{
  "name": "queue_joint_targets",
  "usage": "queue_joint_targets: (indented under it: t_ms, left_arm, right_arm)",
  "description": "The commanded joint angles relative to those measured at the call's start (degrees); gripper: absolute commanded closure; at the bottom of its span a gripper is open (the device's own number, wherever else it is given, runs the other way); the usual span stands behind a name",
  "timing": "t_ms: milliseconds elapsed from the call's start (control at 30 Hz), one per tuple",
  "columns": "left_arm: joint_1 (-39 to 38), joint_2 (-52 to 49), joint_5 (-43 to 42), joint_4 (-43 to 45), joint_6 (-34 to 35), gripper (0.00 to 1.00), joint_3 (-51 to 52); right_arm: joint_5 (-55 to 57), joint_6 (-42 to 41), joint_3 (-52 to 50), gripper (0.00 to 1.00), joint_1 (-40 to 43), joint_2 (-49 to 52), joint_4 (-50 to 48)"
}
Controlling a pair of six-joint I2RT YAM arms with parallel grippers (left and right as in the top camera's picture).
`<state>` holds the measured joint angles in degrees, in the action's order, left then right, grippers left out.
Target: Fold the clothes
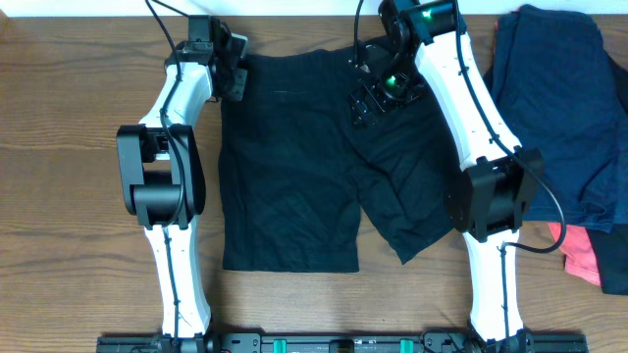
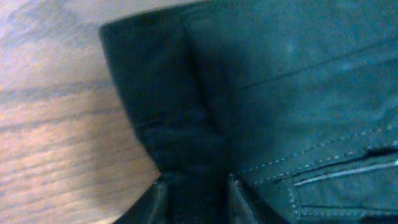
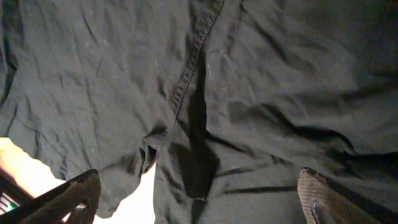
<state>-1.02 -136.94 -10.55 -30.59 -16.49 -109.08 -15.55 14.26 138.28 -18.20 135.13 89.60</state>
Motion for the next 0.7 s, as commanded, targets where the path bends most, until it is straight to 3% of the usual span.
queue_joint_targets:
  t_ms: [0, 300, 467, 667]
  left_arm:
    - [0.24, -0.48, 2.62, -0.68, 4.96, 0.93, 0.0]
    - [3.13, -0.48, 8.7, -8.17, 20.65, 0.94, 0.0]
    - [9.27, -0.48, 11.26, -18.58, 37.22, 0.94, 0.0]
    - [17.59, -0.48, 11.28, -29.4, 36.59, 0.94, 0.0]
  right_arm:
    - [0.33, -0.52, 1.11, 0.01, 0.35, -1.01, 0.22]
    - [0.31, -0.55, 1.11, 0.01, 0.35, -0.98, -0.17]
    - [0.33, -3.74, 1.11, 0.01, 0.35, -0.98, -2.36]
    - [0.61, -10.34, 1.11, 0.01, 0.35, -0.98, -6.4]
